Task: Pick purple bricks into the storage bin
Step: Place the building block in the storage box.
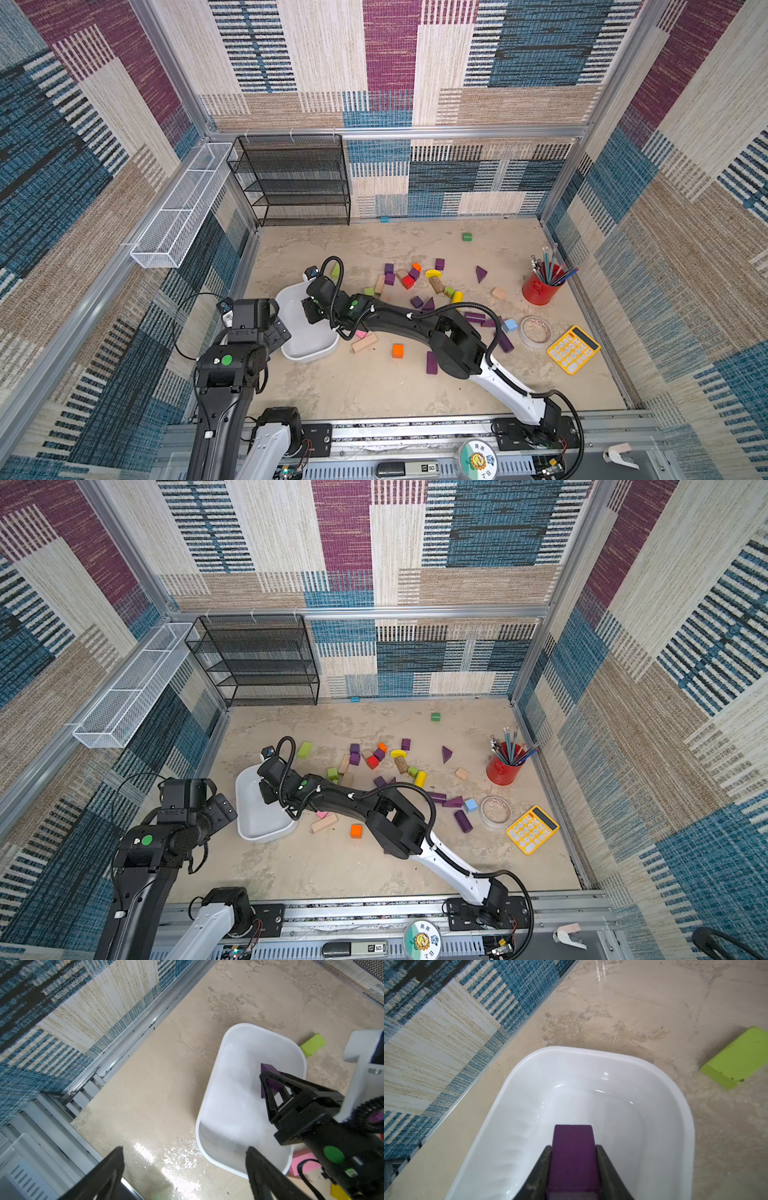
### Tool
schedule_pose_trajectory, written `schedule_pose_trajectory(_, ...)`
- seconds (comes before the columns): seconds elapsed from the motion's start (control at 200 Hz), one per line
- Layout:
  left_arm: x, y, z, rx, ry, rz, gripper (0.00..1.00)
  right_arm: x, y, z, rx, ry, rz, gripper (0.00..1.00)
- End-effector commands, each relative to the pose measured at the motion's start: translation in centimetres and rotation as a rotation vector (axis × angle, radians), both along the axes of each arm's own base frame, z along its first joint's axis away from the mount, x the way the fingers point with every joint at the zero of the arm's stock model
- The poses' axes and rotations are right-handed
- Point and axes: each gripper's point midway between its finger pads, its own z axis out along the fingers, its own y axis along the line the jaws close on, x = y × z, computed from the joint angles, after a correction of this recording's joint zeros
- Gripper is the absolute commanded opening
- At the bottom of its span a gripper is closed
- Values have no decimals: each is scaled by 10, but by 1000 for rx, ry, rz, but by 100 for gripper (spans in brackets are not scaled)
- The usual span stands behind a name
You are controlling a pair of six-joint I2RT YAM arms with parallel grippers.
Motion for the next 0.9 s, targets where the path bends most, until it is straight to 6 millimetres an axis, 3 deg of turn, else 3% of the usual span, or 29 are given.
schedule_pose_trajectory(0.0, -1, 2, -1, 3, 10, 21, 93, 5, -2, -9, -21, 13, -51, 35)
schedule_pose_trajectory(0.135, 1, 1, -3, -4, 12, 11, 93, 11, -7, -19, -50, 1, -100, 37)
schedule_pose_trajectory(0.431, 2, -1, -4, -8, 16, -2, 93, 15, -11, -19, -60, -62, -173, 40)
schedule_pose_trajectory(0.891, 5, -5, -5, -20, 17, -29, 92, 3, 11, 48, 83, -99, -98, 56)
